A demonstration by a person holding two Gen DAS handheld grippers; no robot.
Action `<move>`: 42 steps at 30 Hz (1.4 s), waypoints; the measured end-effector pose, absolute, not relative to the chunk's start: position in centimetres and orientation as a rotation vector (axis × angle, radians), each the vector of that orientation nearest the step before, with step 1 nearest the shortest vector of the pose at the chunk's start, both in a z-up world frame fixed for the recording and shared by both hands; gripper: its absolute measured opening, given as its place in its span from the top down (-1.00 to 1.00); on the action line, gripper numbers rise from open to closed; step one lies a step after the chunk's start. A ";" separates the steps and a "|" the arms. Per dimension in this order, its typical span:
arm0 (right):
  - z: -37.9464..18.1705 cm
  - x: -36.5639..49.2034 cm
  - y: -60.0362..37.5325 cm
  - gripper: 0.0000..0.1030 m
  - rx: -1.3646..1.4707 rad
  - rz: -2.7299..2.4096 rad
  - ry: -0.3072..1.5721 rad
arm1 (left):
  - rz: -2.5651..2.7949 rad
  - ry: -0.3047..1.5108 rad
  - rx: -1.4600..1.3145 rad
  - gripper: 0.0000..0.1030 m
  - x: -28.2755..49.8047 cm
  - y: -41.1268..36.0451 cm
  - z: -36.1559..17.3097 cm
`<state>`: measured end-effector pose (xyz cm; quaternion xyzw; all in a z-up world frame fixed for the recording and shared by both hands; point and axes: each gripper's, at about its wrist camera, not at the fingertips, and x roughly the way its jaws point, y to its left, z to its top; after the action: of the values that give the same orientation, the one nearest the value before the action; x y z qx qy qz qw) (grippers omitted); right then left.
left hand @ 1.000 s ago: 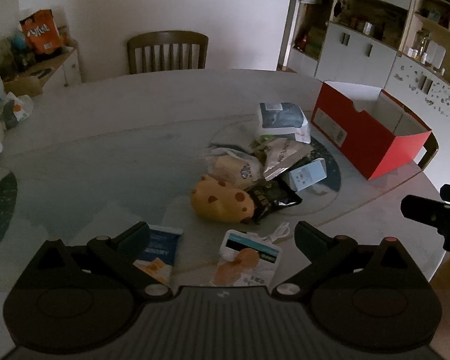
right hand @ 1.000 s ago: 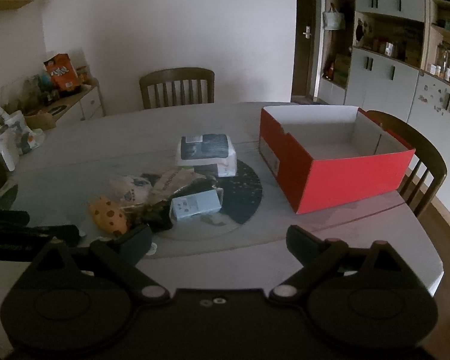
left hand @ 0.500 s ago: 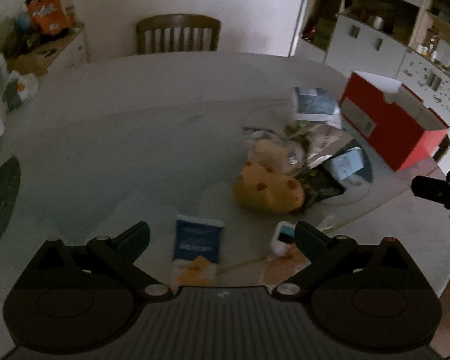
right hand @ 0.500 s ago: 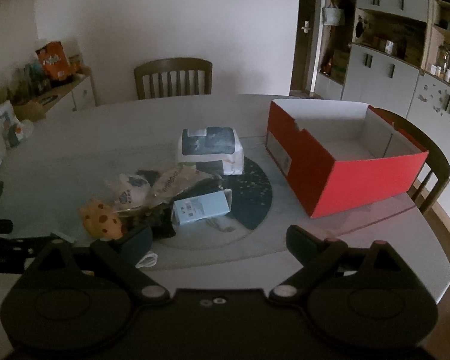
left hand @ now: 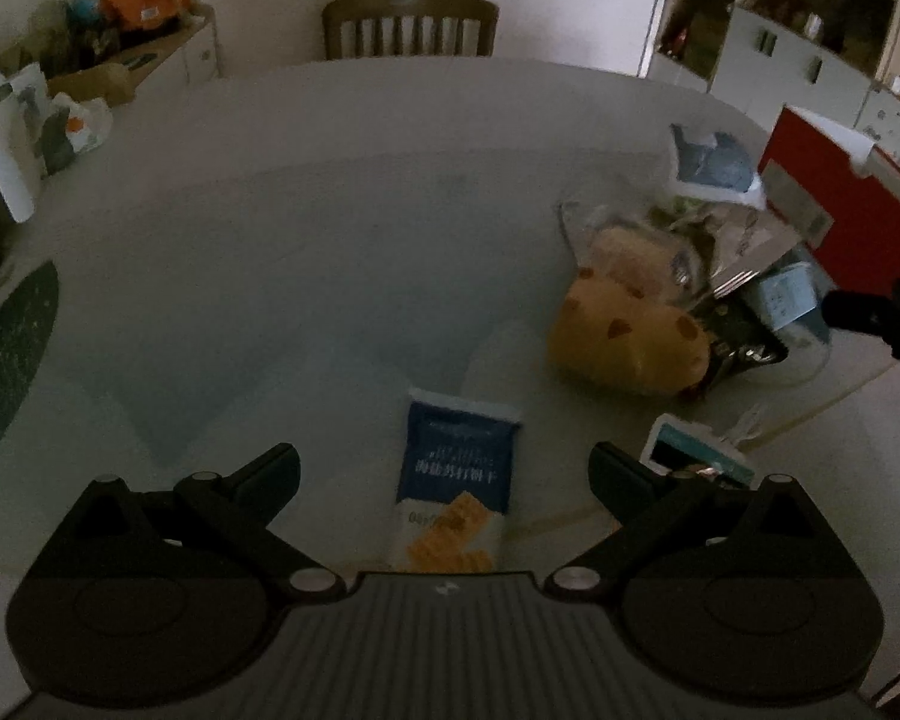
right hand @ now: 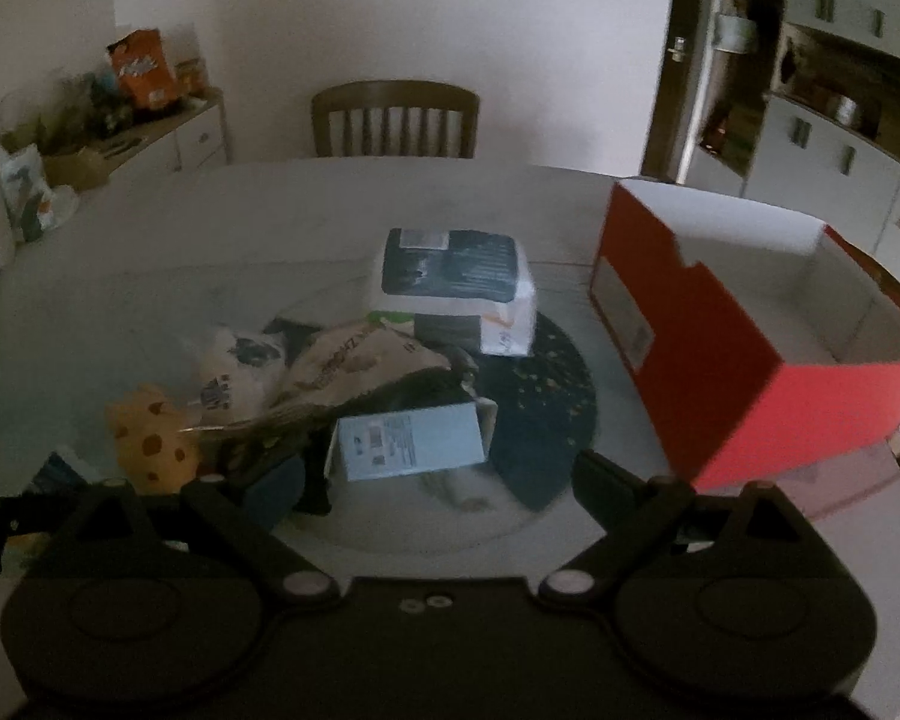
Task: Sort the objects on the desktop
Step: 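Reach left tool to dark blue packet while right tool reaches light blue box, then close left tool on dark blue packet while right tool grips light blue box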
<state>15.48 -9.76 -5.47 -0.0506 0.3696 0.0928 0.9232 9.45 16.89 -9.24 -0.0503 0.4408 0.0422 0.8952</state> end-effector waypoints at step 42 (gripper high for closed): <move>-7.9 20.5 -11.1 -0.39 0.029 0.219 0.905 | 0.080 0.930 -0.102 0.31 10.6 16.7 -9.8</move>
<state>20.52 -11.14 -7.85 0.0140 0.4362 0.1056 0.8935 10.58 16.72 -9.82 -0.0493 0.4483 0.0384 0.8917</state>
